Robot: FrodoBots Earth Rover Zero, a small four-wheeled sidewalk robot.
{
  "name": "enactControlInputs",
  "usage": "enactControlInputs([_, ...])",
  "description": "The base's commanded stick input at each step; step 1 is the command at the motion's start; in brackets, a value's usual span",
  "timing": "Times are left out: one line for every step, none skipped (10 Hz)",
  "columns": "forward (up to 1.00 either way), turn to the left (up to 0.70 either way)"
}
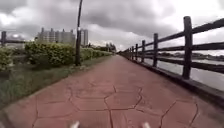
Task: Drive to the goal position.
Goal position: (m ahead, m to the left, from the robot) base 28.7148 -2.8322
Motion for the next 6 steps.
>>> enactControlInputs([0.5,0.0])
enactControlInputs([0.5,0.0])
enactControlInputs([0.5,0.0])
enactControlInputs([0.5,0.0])
enactControlInputs([0.5,-0.04])
enactControlInputs([0.5,-0.37])
